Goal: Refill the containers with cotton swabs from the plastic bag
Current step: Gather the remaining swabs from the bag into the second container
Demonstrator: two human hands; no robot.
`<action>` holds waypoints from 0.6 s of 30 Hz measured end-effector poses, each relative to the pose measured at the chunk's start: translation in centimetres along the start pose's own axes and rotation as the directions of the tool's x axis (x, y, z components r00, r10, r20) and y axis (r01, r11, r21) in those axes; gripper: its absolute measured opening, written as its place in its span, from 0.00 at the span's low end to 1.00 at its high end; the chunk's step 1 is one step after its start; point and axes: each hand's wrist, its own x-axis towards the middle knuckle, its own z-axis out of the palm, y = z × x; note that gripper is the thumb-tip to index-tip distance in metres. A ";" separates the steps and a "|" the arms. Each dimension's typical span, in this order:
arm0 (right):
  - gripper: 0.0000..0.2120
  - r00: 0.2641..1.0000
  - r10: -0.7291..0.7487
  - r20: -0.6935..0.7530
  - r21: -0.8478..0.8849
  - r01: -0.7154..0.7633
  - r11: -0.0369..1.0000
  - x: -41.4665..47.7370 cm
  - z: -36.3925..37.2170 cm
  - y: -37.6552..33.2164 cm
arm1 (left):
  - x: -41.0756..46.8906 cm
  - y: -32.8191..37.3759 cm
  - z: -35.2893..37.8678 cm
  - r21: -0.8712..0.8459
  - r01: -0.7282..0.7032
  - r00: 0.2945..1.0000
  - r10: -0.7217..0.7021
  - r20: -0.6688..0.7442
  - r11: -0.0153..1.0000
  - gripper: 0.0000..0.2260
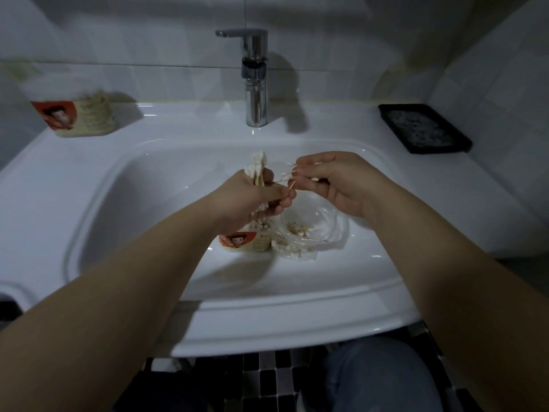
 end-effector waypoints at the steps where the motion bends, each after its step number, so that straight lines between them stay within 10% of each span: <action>1: 0.08 1.000 0.014 -0.013 -0.025 -0.014 1.000 0.0 -0.3 -0.2 | 0.0 -0.1 -0.1 0.029 0.003 1.000 -0.003 -0.004 1.000 0.14; 18: 0.07 0.997 -0.022 0.077 -0.346 0.047 0.937 -0.7 -0.6 -0.1 | 0.0 -0.3 0.1 0.184 0.060 0.980 -0.023 -0.197 0.981 0.14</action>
